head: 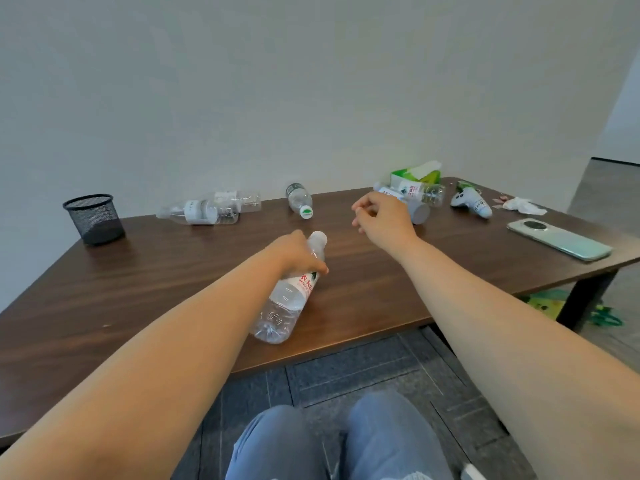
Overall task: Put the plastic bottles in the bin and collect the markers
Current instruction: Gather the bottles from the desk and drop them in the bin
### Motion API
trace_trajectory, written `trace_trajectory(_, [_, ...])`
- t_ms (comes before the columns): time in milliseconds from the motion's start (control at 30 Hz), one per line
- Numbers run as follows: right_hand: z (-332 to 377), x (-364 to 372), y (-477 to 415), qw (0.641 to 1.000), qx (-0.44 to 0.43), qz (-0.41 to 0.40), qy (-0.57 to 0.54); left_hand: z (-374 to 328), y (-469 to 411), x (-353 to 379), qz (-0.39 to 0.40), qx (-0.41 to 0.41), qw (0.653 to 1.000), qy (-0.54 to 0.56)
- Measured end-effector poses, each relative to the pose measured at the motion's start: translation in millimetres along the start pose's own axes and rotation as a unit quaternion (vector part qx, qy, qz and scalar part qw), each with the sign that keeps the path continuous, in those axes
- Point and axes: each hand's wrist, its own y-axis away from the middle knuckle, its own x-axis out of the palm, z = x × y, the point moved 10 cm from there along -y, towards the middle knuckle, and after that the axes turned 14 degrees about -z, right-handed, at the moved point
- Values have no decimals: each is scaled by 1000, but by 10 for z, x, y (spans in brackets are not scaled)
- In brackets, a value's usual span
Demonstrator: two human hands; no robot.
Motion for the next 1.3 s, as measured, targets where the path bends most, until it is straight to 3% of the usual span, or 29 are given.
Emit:
trace_trajectory(200, [-246, 24, -99, 1000, 24, -1, 12, -210, -288, -240, -125, 60, 988, 67])
trace_trajectory(533, [-361, 897, -405, 998, 34, 57, 23, 220, -733, -734, -305, 65, 928, 203])
trace_trajectory(667, [-375, 1359, -573, 996, 19, 83, 41, 545, -926, -882, -365, 37, 914, 176])
trace_trajectory(867, [-418, 2073, -828, 983, -10, 122, 137, 1019, -1265, -905, -365, 3, 899, 242])
trace_trajectory(1000, [-573, 2417, -887, 965, 36, 156, 206, 1315, -1408, -876, -355, -24, 885, 300])
trace_trajectory(1300, [-740, 2582, -926, 974, 123, 96, 166, 1746, -1248, -980, -371, -42, 874, 310])
